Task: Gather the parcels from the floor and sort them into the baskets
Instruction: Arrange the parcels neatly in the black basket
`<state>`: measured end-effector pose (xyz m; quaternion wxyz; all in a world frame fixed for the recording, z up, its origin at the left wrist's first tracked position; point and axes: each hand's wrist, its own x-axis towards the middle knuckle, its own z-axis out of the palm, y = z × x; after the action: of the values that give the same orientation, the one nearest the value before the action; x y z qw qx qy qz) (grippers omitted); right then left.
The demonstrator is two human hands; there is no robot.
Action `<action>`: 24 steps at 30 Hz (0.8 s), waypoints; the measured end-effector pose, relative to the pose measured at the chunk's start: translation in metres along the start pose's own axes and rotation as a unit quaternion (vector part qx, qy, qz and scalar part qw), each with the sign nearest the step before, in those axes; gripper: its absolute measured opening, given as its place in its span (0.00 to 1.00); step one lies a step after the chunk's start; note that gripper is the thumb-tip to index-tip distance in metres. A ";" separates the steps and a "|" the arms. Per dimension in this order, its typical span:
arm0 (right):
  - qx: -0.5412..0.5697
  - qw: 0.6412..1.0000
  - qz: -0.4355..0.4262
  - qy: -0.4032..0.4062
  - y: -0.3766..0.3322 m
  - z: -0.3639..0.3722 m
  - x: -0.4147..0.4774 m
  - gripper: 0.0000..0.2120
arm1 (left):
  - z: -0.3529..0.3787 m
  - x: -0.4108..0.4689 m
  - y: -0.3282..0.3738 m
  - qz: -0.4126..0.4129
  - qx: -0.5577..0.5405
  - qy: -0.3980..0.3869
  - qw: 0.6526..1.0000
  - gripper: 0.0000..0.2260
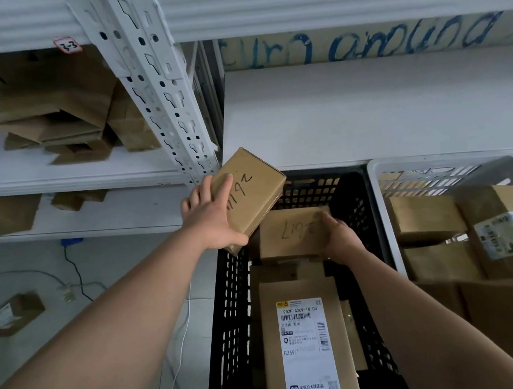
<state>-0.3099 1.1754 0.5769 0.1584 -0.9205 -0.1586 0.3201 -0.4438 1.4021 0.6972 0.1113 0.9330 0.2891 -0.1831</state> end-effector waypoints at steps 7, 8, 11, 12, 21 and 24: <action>0.024 1.000 0.016 0.003 -0.016 0.009 0.008 0.41 | 0.003 0.002 -0.001 -0.004 0.016 -0.001 1.000 0.59; 0.032 0.999 0.012 -0.009 -0.018 0.012 0.008 0.46 | 0.003 0.003 -0.001 -0.003 0.018 -0.001 1.000 0.59; 0.064 0.998 0.002 -0.019 -0.023 0.019 0.010 0.51 | 0.003 0.004 -0.003 -0.004 0.016 -0.004 1.000 0.59; 0.074 0.997 0.001 -0.015 -0.024 0.020 0.012 0.50 | 0.003 0.005 -0.004 -0.004 0.016 -0.006 1.000 0.60; 0.081 0.995 -0.018 -0.060 -0.030 0.017 0.019 0.46 | 0.005 0.005 -0.001 -0.002 0.034 -0.008 0.999 0.59; 0.114 0.991 0.021 -0.068 -0.021 0.012 0.011 0.50 | 0.005 0.004 0.001 -0.003 0.033 -0.004 0.999 0.59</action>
<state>-0.3135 1.2009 0.5699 0.2448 -0.8755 -0.1123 0.4011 -0.4419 1.4017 0.6911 0.0814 0.9344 0.2855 -0.1969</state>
